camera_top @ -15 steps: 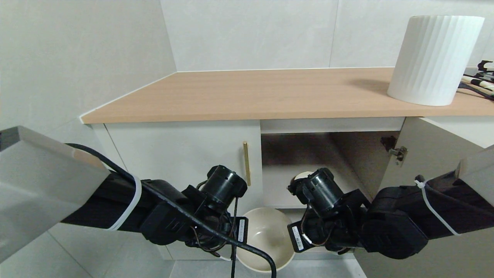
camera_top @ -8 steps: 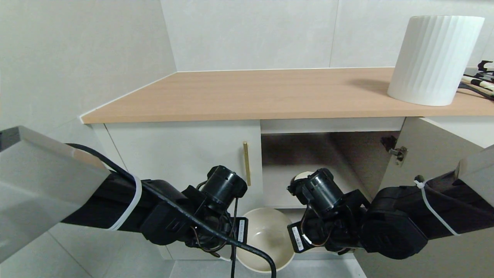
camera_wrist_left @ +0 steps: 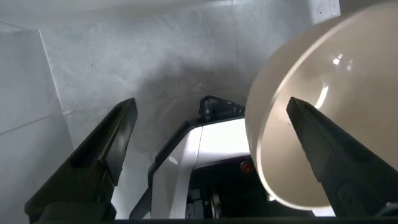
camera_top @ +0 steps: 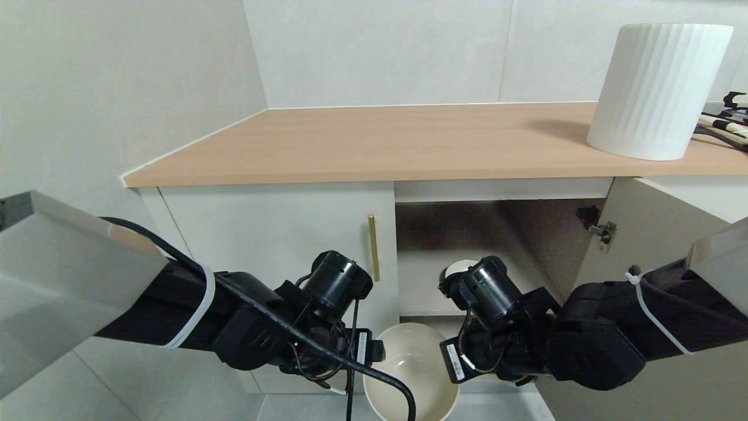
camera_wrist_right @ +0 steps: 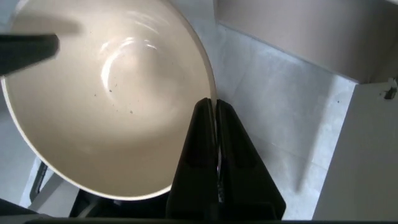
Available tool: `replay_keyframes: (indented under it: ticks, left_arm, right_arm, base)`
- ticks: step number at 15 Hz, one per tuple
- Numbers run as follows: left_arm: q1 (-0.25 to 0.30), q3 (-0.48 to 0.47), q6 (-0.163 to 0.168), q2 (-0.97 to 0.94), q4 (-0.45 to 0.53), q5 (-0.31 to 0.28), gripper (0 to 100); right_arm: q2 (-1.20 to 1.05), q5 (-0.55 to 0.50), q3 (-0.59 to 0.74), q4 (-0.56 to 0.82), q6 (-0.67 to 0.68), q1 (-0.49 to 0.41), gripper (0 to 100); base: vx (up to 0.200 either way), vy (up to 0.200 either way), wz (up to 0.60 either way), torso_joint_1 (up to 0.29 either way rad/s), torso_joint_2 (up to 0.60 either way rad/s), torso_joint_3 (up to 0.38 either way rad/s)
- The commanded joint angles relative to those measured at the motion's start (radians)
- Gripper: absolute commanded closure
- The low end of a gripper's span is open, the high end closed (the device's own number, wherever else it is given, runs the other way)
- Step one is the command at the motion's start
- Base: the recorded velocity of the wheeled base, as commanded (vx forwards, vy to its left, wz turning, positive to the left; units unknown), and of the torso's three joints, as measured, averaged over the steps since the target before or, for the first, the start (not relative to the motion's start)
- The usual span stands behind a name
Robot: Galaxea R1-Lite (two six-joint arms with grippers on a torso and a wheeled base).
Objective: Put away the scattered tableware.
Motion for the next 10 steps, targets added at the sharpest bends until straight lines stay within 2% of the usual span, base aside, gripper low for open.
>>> replay_keyframes:
  ticks: [1, 4, 10]
  left_arm:
    - [0.000, 0.000, -0.001, 0.001, -0.002, -0.002, 0]
    - [0.000, 0.000, -0.001, -0.002, -0.002, 0.000, 0]
    - [0.000, 0.000, -0.001, -0.004, 0.000, 0.000, 0]
  right_arm:
    - [0.026, 0.001, -0.001, -0.001, -0.002, -0.018, 100]
    - [0.075, -0.021, -0.015, 0.001, -0.005, -0.070, 100]
    - [0.123, -0.036, -0.039, -0.013, 0.010, -0.265, 100]
  base:
    - [0.000, 0.000, 0.00, 0.000, 0.00, 0.000]
    - [0.000, 0.000, 0.00, 0.000, 0.00, 0.000]
    - [0.000, 0.000, 0.00, 0.000, 0.00, 0.000]
